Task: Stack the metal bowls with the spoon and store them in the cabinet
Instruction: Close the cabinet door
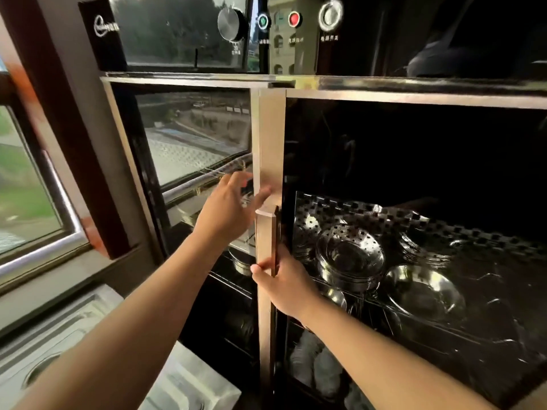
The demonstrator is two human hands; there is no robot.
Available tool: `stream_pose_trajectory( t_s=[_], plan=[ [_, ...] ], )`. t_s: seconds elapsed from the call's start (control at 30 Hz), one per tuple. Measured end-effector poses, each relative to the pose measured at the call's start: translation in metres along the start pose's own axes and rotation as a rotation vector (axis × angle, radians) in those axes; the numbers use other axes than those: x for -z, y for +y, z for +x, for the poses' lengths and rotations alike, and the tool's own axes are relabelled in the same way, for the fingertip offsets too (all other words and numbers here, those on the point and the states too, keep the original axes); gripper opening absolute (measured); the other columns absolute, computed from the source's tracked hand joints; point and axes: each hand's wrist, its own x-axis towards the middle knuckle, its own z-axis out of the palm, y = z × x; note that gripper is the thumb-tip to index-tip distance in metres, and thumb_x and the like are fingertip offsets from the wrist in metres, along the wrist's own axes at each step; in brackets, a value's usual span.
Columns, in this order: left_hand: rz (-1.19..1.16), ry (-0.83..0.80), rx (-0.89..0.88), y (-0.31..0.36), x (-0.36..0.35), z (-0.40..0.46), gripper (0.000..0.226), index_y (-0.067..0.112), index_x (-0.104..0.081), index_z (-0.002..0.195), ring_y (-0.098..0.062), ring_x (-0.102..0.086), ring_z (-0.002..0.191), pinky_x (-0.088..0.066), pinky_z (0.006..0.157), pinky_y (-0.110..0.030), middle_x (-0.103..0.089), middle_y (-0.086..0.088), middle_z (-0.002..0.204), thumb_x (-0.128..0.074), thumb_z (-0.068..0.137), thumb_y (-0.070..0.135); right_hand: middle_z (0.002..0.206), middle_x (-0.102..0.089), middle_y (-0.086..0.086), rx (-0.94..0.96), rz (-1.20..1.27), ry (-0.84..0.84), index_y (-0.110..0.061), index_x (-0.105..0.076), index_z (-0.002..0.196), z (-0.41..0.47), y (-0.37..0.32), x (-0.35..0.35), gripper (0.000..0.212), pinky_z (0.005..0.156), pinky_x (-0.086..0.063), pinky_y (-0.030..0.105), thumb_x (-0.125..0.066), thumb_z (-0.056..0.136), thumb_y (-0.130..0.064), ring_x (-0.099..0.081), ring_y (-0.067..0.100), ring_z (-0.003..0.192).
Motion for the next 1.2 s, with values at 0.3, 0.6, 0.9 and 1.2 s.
stream_pose_trajectory(
  t_s=[0.3,0.6,0.9,1.2],
  plan=[
    [0.139,-0.128,-0.090,-0.099,-0.089,0.003,0.072,0.030,-0.008,0.160,-0.028,0.002,0.154,-0.015,0.119,-0.052,-0.006,-0.004,0.169,-0.034,0.100,0.059,0.096,-0.073,-0.014,-0.167,0.009,0.274,-0.038,-0.053,0.114,0.030,0.014,-0.028,0.037,0.079,-0.059,0.034,-0.070,0.084,-0.049,-0.070,0.010,0.089],
    [0.131,-0.072,-0.165,-0.120,-0.118,0.001,0.073,0.033,0.010,0.159,-0.022,0.019,0.153,-0.019,0.115,-0.054,0.027,0.010,0.164,-0.032,0.103,0.053,0.084,-0.067,-0.018,-0.153,-0.119,0.485,-0.039,-0.051,0.118,0.055,0.030,-0.037,0.042,0.051,-0.043,0.008,-0.065,0.081,-0.052,-0.060,-0.007,0.066],
    [0.075,-0.107,-0.166,-0.116,-0.114,0.001,0.078,0.024,-0.003,0.162,-0.034,0.007,0.155,-0.029,0.113,-0.052,-0.001,-0.011,0.169,-0.046,0.101,0.047,0.069,-0.053,-0.031,-0.083,-0.119,0.530,-0.028,-0.061,0.119,0.075,0.053,-0.038,0.053,0.046,-0.042,0.001,-0.055,0.076,-0.058,-0.057,-0.021,0.060],
    [0.152,-0.197,-0.158,-0.108,-0.089,0.005,0.086,0.026,-0.003,0.161,-0.033,0.004,0.154,-0.020,0.113,-0.048,-0.001,-0.008,0.169,-0.051,0.095,0.053,0.083,-0.060,-0.019,-0.139,-0.242,0.528,-0.025,-0.061,0.117,0.080,0.058,-0.034,0.049,0.054,-0.051,0.016,-0.059,0.080,-0.056,-0.059,0.003,0.068]
  ],
)
